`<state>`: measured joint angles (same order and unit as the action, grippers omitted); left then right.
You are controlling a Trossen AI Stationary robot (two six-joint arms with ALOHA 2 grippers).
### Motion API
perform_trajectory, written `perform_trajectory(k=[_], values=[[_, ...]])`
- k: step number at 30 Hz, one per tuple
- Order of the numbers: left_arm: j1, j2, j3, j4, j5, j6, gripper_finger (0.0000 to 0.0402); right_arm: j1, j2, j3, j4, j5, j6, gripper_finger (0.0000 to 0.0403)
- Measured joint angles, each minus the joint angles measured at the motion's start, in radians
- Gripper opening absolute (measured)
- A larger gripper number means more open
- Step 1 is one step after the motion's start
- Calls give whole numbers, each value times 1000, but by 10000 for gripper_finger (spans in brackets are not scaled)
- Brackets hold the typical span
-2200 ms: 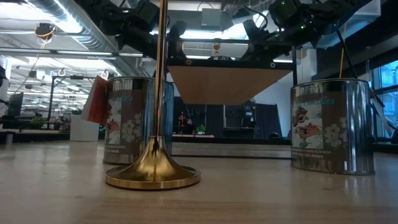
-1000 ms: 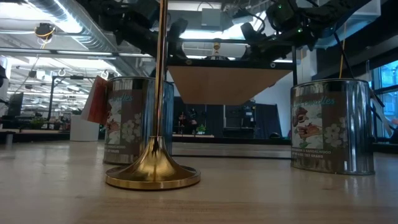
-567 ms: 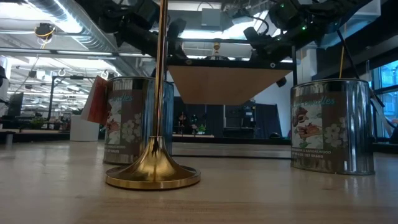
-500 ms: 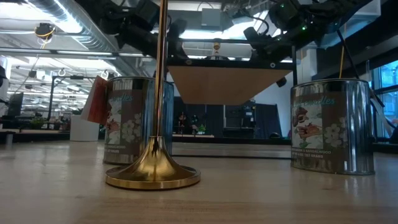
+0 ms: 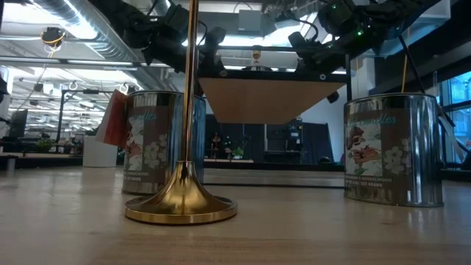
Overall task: Pick & Place candle stick holders
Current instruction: Put the bottom silver scented candle on the shelf
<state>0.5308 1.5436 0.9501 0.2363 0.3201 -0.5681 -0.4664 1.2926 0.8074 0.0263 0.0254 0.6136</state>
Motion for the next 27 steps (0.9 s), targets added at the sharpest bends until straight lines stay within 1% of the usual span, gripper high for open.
perform_trajectory(k=[11,18,21,25,27], values=[[1,11,0,33,12,-5,1,0,0,0,0,0,0,0],[1,-2,-1,3,-3,-22,1,0,-1,0,-5,-9,5,0],[-11,-38,-1,-28,-71,-22,1,1,-6,0,-13,-48,8,0],[-22,-109,-1,-105,-175,-11,1,4,-38,0,-40,-146,9,0],[-25,-150,-1,-124,-185,-5,1,4,-68,0,-62,-207,10,0]])
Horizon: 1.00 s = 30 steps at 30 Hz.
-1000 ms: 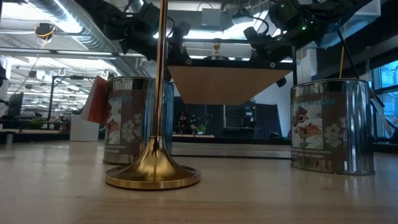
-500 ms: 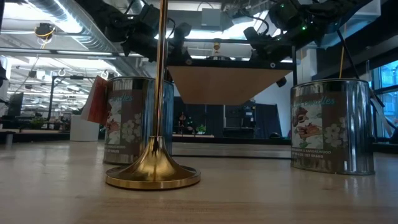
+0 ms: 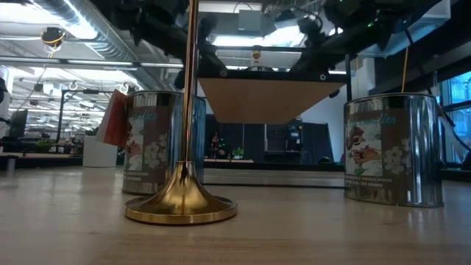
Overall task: Pick & Place candle stick holders
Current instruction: Put the bottom silver scented candle on the shelf, then put the right gold candle holder on the shelf
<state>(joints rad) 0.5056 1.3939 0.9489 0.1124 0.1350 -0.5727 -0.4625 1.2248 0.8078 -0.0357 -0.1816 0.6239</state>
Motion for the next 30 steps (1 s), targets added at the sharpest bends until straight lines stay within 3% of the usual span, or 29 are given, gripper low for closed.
perform_trajectory(k=[9,17,20,25,30], values=[[-70,-143,0,-42,66,-36,1,3,-176,0,-80,-320,1,3],[-247,-204,0,-26,57,-135,3,60,-326,0,-197,-474,43,15],[-330,-204,0,-25,-1,-186,7,99,-371,0,-256,-497,43,30],[-489,-204,0,-24,-207,-209,7,184,-420,0,-347,-497,33,60],[-624,-204,0,-1,-389,-211,6,275,-444,0,-427,-428,44,92]])
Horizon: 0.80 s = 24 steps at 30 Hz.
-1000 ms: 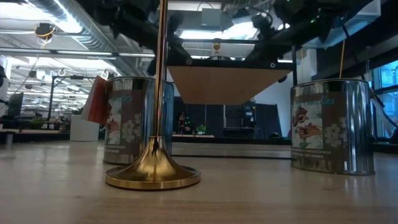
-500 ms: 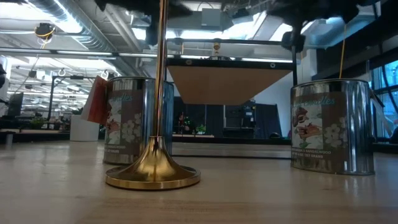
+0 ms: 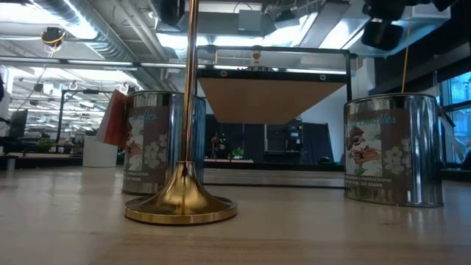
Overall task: Pick & Place candle stick holders
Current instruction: Put the right gold candle holder on the shelf
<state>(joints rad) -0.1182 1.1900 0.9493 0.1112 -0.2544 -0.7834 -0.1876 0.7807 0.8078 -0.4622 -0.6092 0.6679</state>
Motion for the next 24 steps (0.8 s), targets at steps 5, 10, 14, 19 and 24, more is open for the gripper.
perform_trajectory(k=[5,10,14,19,24], values=[[-83,0,0,1,-93,-5,6,105,-5,0,-1,75,47,117],[-107,0,0,-2,-70,1,6,223,-4,0,8,226,128,132],[-96,0,0,-2,8,20,6,333,-4,0,22,404,207,138],[-71,0,0,-2,158,45,6,477,25,0,42,663,325,138],[-38,0,0,-2,323,66,6,614,103,0,83,866,435,138]])
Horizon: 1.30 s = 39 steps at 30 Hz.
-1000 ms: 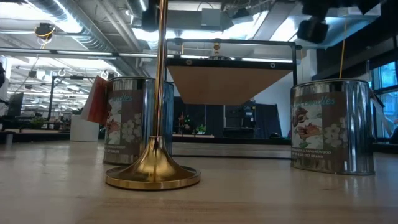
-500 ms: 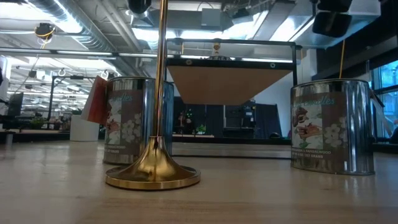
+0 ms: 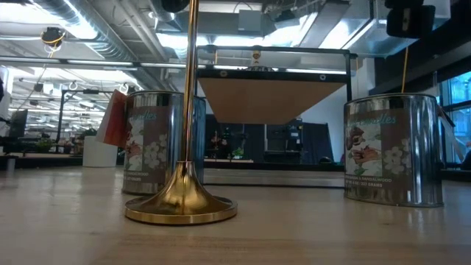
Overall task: Pick & Place candle stick holders
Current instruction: Put the right gold candle holder on the shelf
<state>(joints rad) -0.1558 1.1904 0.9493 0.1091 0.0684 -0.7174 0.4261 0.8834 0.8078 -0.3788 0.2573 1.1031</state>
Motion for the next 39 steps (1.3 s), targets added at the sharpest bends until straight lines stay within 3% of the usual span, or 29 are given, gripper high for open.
perform_trajectory(k=[5,14,22,26,33,36,39], values=[[9,0,0,-4,107,54,6,89,120,0,39,122,116,138],[9,0,0,-23,143,96,7,133,323,0,360,166,156,138],[9,0,0,-61,237,109,6,132,372,0,773,286,-46,138],[9,0,0,-62,333,89,6,131,375,0,972,372,-205,138],[-13,0,0,-182,526,105,2,120,375,0,1041,405,-323,138],[-22,0,0,-303,524,160,2,118,375,0,1011,405,-323,138],[-24,-17,0,-448,405,236,1,118,375,0,1004,405,-323,138]])
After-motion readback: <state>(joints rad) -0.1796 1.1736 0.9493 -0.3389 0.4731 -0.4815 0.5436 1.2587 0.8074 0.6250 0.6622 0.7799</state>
